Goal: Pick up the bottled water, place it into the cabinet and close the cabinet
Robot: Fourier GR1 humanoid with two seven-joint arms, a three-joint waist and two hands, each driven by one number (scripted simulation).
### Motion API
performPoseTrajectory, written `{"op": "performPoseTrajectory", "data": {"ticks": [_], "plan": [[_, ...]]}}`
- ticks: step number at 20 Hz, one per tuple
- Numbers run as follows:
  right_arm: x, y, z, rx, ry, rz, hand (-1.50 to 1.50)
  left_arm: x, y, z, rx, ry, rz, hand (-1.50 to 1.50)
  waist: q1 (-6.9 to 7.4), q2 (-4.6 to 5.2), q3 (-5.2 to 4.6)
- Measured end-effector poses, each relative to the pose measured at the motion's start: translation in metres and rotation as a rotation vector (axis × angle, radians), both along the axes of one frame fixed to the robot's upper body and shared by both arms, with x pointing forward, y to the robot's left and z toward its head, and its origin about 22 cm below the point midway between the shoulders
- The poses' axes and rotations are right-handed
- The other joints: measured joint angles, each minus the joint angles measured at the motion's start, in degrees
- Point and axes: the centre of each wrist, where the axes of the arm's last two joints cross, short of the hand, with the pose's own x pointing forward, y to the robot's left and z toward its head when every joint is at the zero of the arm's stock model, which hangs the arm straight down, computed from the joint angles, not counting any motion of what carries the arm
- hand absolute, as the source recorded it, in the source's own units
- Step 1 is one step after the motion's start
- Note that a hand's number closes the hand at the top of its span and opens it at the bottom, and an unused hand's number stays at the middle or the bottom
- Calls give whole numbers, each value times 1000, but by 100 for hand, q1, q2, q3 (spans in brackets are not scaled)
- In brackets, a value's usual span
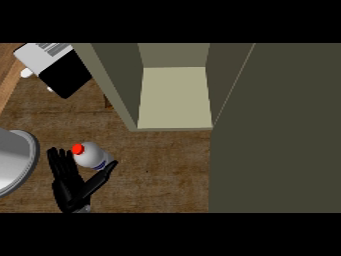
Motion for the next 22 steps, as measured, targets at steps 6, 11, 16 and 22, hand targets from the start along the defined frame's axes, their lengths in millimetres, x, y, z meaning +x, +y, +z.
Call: {"op": "performPoseTrajectory", "data": {"ticks": [6,11,16,22], "plan": [[-2,-4,1,-12,-6,5,-150,11,0,-8,-66,-87,-39,-150,0,2,1],[-2,-5,1,-13,-2,-2,-150,20,-8,-11,-94,-134,-52,150,4,0,3],[-5,-8,2,-26,5,-4,-150,30,-9,-8,-108,-166,-49,150,7,-2,4],[-4,-7,1,-16,-3,-1,-150,36,-7,-7,-58,-205,-38,150,24,-4,6]]}}
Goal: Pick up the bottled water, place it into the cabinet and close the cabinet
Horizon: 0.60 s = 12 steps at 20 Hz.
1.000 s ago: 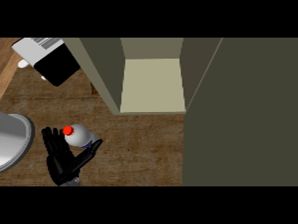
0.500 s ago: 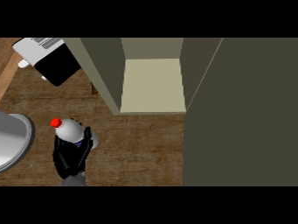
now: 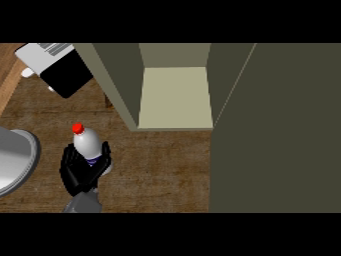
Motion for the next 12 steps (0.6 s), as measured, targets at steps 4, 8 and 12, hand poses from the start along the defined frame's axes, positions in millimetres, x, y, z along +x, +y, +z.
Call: {"op": "performPoseTrajectory", "data": {"ticks": [4,8,12], "plan": [[-1,-2,1,-11,9,1,-150,6,0,8,43,-33,-79,150,6,-5,1],[0,-1,-1,1,-8,-1,-150,3,-3,9,63,-53,-313,150,-5,-11,1],[4,-1,-1,1,-18,0,-150,6,-2,20,61,-74,-474,150,37,-13,4]]}}
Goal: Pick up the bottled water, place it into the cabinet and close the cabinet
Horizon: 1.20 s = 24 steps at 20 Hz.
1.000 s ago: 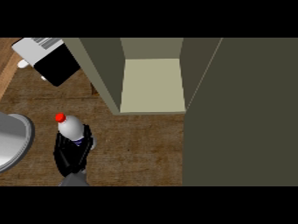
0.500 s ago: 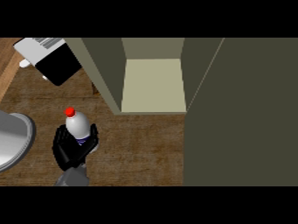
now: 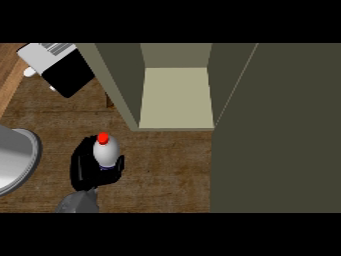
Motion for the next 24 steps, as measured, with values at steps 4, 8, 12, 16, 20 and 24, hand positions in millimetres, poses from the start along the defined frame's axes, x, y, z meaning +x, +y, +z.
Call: {"op": "performPoseTrajectory", "data": {"ticks": [4,8,12,16,20,24], "plan": [[2,-1,1,-8,-4,-5,-150,6,-19,20,21,-30,-98,150,24,-6,3],[1,-1,1,-8,-4,-5,-150,10,-43,47,27,-57,-170,150,35,-16,5],[4,0,0,-4,-5,-8,-150,12,-63,81,35,-90,-223,150,54,-15,5],[6,-3,1,-18,-8,-4,-150,9,-91,116,54,-105,-276,150,45,-14,6],[7,-3,1,-11,-11,5,-150,4,-122,152,73,-106,-299,150,13,-14,6],[9,-3,0,-8,-16,3,-150,4,-149,181,104,-89,-290,150,-27,-7,5]]}}
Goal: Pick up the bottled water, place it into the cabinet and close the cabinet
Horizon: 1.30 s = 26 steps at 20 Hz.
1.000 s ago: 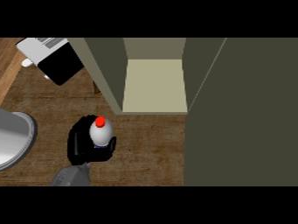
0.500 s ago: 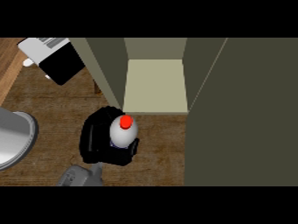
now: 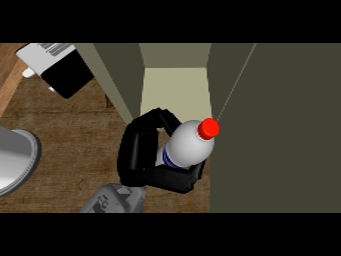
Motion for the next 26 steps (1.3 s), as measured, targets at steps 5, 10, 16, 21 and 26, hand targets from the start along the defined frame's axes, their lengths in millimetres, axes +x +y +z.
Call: {"op": "performPoseTrajectory", "data": {"ticks": [5,10,16,21,26], "plan": [[10,-1,1,-11,-6,6,-150,14,-26,24,29,-14,55,150,-35,18,-1],[9,-6,4,-36,-11,1,-150,36,-38,41,63,-7,114,150,-71,19,-2],[13,-9,5,-47,-12,-11,-150,60,-45,44,124,4,162,150,-64,29,-4],[12,-15,8,-69,-6,-1,-150,80,-44,37,178,17,190,150,-89,32,-5],[12,-15,6,-49,-8,9,-150,96,-40,21,236,37,233,150,-119,38,-5]]}}
